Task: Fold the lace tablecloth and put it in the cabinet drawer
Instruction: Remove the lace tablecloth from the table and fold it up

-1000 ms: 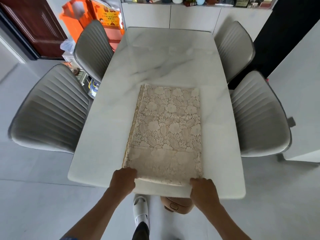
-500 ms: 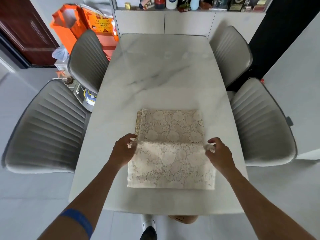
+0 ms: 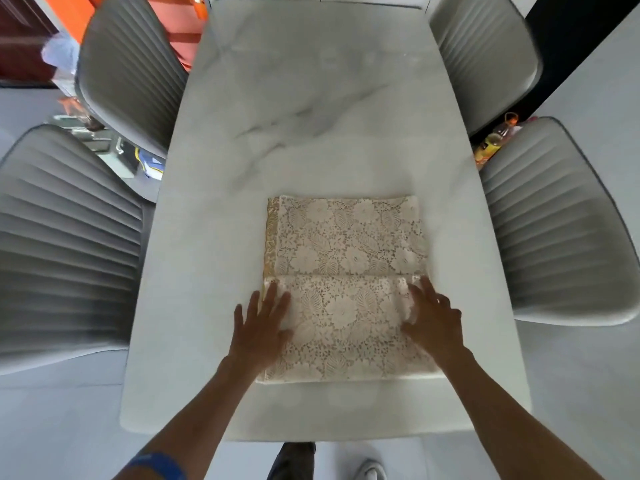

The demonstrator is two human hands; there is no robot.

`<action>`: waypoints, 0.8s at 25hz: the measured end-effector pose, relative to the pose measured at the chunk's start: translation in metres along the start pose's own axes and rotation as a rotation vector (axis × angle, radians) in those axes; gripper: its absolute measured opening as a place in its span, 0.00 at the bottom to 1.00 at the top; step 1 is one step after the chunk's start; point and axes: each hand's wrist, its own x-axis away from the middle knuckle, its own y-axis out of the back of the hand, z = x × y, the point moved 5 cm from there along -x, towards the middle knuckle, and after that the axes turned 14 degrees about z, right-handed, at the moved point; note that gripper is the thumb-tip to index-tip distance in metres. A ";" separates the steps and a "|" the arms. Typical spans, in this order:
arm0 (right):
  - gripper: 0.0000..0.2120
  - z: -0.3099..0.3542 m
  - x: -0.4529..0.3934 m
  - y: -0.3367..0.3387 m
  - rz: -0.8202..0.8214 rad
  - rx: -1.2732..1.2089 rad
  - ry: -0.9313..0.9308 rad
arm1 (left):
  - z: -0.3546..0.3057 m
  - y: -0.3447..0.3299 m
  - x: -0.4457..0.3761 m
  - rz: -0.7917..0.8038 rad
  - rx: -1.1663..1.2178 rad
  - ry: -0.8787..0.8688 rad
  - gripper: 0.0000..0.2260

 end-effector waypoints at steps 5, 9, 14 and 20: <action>0.48 0.023 0.002 0.007 -0.114 0.234 0.193 | -0.042 0.010 0.021 -0.197 -0.297 -0.270 0.35; 0.51 0.020 0.059 -0.034 -0.275 0.238 0.193 | -0.045 -0.023 0.063 -0.088 -0.273 -0.209 0.44; 0.45 -0.005 0.097 -0.092 -0.230 0.294 0.211 | -0.071 -0.043 0.078 -0.104 -0.266 -0.112 0.52; 0.31 -0.007 0.078 -0.084 -0.463 0.385 0.161 | -0.083 -0.033 0.067 -0.297 -0.350 0.020 0.39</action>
